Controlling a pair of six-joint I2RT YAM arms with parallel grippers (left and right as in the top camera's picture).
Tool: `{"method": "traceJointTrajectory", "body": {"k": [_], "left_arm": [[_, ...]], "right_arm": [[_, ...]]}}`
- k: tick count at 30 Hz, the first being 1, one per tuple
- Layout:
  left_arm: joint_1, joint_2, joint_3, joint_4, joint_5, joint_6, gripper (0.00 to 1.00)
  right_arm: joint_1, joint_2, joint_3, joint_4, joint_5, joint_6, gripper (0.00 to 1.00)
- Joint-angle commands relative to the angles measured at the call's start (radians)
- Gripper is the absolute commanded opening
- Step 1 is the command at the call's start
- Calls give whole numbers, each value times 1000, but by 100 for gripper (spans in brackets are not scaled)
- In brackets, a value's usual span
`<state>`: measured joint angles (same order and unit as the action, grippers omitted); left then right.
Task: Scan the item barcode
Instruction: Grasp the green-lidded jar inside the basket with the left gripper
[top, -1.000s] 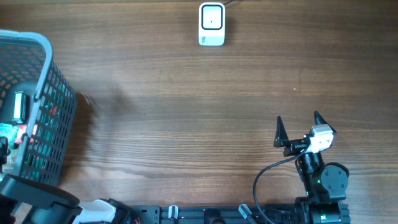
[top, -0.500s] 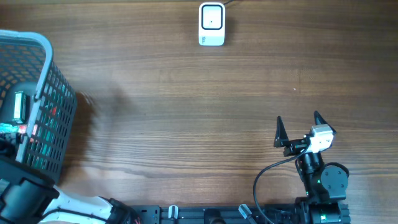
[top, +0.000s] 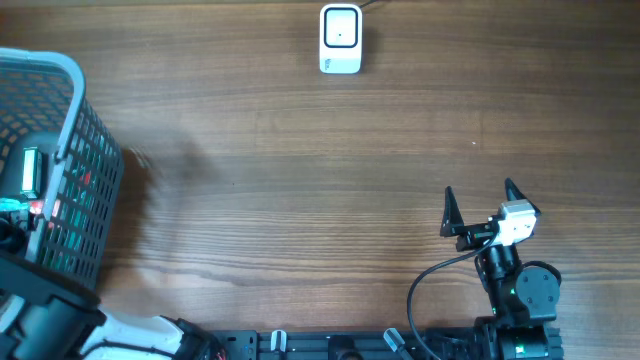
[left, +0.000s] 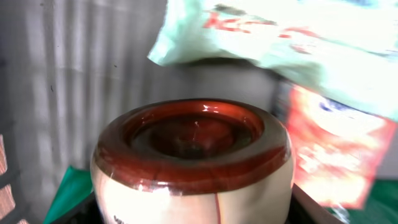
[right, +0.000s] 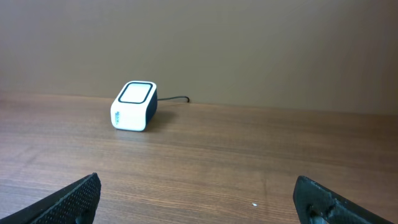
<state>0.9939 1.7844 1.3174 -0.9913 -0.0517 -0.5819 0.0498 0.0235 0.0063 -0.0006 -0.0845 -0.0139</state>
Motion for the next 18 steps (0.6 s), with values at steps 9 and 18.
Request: {"method": "traceJointTrajectory", "body": {"k": [9,18], "left_arm": [[-240,-429,13,-20,36,-2,56],[-303,-507,13,-96,37,11,55]], "right_arm": [[3,0,-1,3,11,-12,100],[3,0,-1,3,11,-11,100]]}}
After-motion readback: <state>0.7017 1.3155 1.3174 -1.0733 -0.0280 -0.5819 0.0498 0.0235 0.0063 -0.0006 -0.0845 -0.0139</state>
